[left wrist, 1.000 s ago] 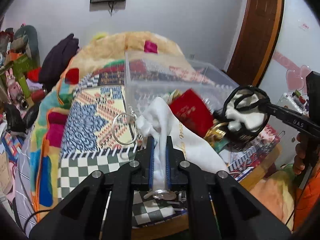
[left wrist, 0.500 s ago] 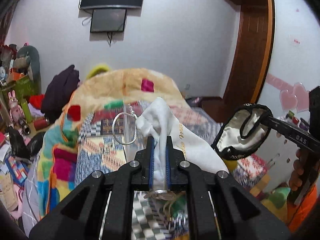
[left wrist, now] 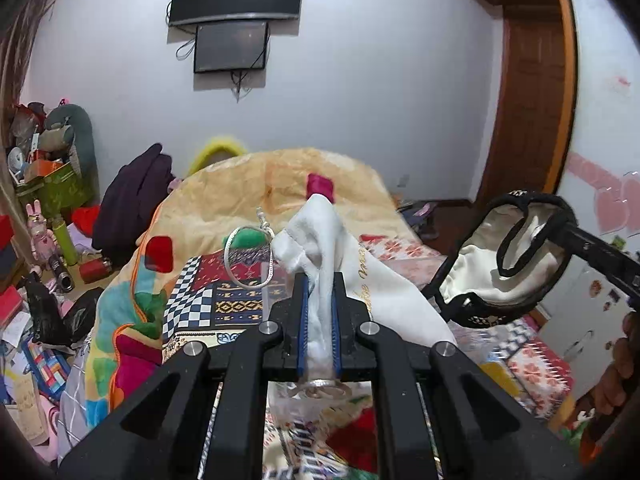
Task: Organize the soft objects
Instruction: 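Grasp white cloth bag with left tool while right tool grasps black eye mask, drop both into box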
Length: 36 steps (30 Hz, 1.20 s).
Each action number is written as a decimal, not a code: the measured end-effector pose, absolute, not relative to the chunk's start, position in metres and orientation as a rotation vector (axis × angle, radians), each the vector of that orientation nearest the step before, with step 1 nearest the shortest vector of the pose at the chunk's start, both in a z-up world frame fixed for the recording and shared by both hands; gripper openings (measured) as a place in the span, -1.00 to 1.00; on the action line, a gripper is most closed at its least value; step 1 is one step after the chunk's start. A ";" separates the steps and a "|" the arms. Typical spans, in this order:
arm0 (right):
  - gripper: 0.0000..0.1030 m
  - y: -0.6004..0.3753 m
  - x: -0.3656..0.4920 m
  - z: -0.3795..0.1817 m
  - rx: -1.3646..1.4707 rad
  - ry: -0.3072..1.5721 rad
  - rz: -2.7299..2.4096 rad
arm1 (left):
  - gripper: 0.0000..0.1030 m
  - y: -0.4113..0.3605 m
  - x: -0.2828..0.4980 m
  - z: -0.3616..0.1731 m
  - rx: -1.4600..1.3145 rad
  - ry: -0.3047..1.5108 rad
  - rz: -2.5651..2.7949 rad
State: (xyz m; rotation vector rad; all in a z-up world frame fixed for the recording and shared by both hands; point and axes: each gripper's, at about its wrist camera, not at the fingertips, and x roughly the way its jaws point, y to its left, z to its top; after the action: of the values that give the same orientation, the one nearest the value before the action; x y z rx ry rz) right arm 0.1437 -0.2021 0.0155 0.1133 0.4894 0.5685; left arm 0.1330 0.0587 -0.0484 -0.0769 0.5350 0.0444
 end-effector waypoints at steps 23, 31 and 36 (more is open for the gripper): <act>-0.65 -0.156 0.180 -0.051 -0.083 0.752 0.537 | -0.74 0.041 0.198 -0.120 -0.015 0.783 0.019; -0.24 -0.161 0.171 -0.045 -0.113 0.742 0.520 | -0.28 0.037 0.179 -0.106 -0.014 0.739 0.002; 0.05 -0.170 0.160 -0.029 -0.110 0.699 0.520 | -0.22 0.035 0.161 -0.088 -0.018 0.693 -0.016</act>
State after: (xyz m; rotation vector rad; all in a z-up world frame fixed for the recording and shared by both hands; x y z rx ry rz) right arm 0.1602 -0.1696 -0.0291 -0.1098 0.6986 0.5204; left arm 0.1606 0.0354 -0.0883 -0.0182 0.6926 -0.0156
